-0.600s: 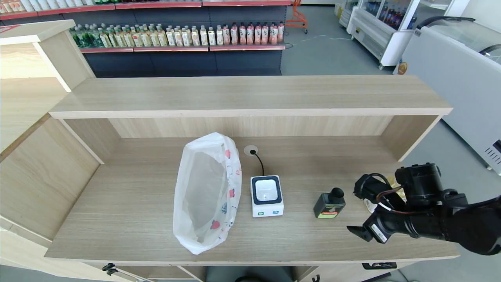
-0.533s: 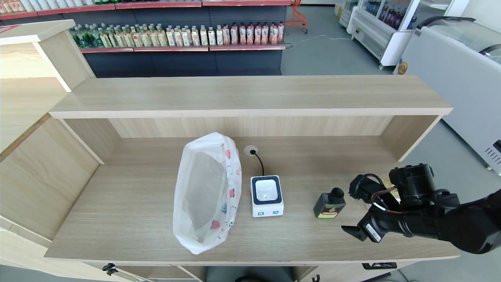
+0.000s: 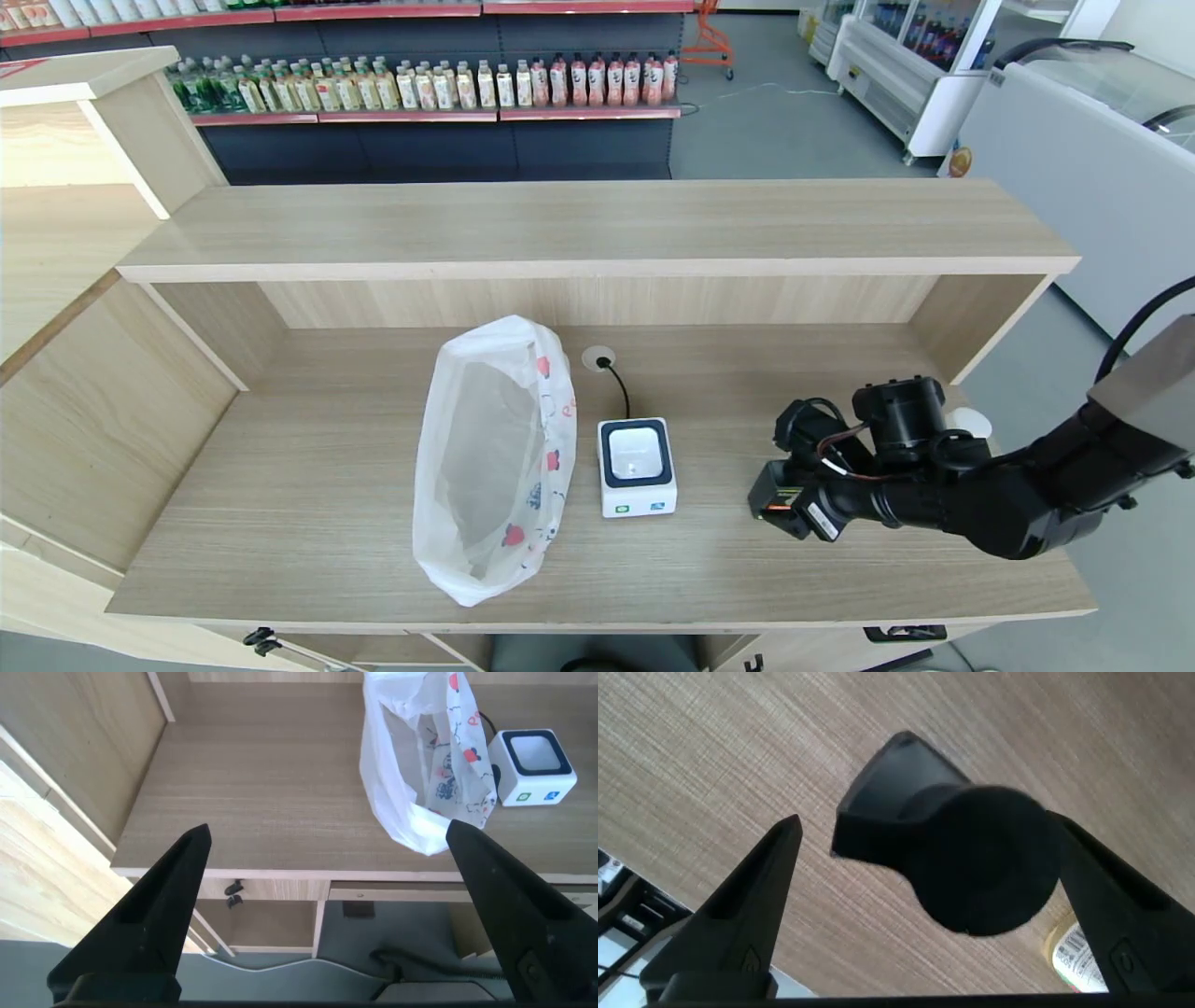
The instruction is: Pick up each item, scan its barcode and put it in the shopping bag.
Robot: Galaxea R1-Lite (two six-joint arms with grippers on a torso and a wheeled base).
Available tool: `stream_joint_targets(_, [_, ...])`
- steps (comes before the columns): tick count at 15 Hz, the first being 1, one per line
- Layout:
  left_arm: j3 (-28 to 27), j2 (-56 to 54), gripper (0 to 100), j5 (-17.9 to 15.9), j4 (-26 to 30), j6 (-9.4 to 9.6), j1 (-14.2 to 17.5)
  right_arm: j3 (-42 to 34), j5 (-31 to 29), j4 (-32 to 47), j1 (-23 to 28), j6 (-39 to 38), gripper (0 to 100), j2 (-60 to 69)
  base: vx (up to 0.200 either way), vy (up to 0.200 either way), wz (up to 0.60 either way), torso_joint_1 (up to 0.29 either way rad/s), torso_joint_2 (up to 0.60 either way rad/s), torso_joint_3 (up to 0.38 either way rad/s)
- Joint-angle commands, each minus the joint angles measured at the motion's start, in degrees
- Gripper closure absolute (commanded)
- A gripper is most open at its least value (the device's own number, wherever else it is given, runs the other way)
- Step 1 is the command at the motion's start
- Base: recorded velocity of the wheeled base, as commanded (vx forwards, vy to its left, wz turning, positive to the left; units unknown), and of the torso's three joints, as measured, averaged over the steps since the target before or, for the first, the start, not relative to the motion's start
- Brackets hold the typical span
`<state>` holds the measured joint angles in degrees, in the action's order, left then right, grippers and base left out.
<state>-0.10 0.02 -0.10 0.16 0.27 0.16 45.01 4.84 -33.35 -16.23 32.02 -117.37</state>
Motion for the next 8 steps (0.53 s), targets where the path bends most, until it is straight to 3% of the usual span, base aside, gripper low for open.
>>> stream_joint_targets(1, [0.01, -0.02, 0, 0.01, 0.02, 0.00, 0.02, 2.63, 0.70, -0.04, -1.35, -0.03, 0, -2.78, 0.000, 0.000, 0.00, 0.000, 0.00, 0.000])
stream_joint_targets(7, [0.01, -0.02, 0, 0.01, 0.02, 0.00, 0.02, 7.11, 2.02, -0.04, -3.29, -0.03, 0, -6.12, 0.000, 0.000, 0.00, 0.000, 0.00, 0.000])
stream_joint_targets(8, [0.01, -0.02, 0, 0.01, 0.02, 0.00, 0.02, 7.11, 1.93, -0.04, -4.34, 0.06, 100, -6.12, 0.000, 0.000, 0.00, 0.000, 0.00, 0.000])
